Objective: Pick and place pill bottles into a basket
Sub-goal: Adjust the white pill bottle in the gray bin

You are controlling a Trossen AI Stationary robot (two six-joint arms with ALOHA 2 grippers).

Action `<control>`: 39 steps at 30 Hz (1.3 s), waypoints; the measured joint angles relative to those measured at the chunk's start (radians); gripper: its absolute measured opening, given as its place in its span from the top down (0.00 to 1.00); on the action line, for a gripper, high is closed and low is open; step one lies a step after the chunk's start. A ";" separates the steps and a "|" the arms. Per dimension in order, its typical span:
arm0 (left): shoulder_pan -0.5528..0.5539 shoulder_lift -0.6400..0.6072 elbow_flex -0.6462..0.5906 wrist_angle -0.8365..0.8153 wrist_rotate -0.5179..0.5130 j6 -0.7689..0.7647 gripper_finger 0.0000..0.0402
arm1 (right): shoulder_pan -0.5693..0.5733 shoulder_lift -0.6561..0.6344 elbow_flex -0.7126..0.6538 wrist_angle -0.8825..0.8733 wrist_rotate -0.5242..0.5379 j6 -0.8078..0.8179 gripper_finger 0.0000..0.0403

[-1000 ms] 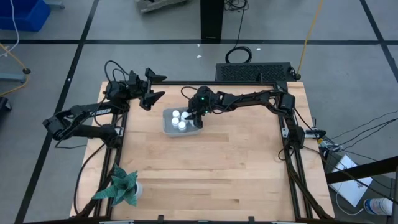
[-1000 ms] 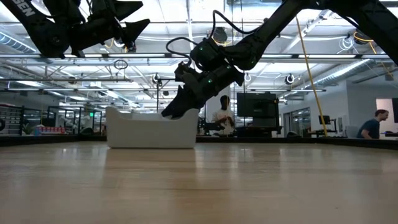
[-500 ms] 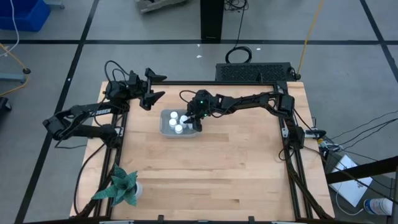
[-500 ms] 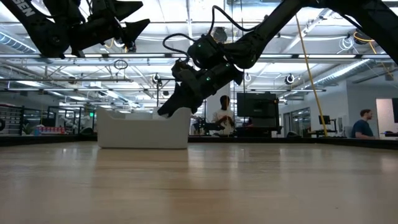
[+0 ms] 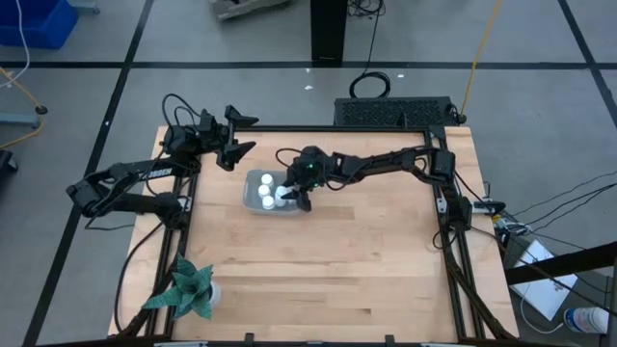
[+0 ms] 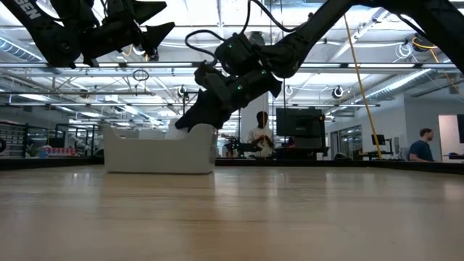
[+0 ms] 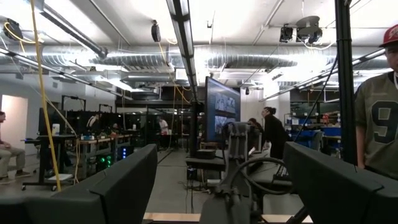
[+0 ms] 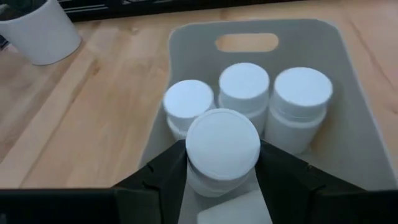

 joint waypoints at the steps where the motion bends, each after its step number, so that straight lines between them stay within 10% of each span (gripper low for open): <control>1: 0.000 0.000 0.000 0.000 0.000 0.000 0.13 | 0.002 0.000 0.000 0.000 -0.001 -0.003 0.58; 26: 0.000 0.000 0.000 -0.001 0.000 -0.002 0.13 | -0.003 -0.098 0.003 -0.061 0.049 -0.068 0.40; 39: 0.000 0.000 0.000 -0.002 0.001 -0.004 0.12 | -0.012 -0.150 0.301 -0.699 0.187 -0.164 0.43</control>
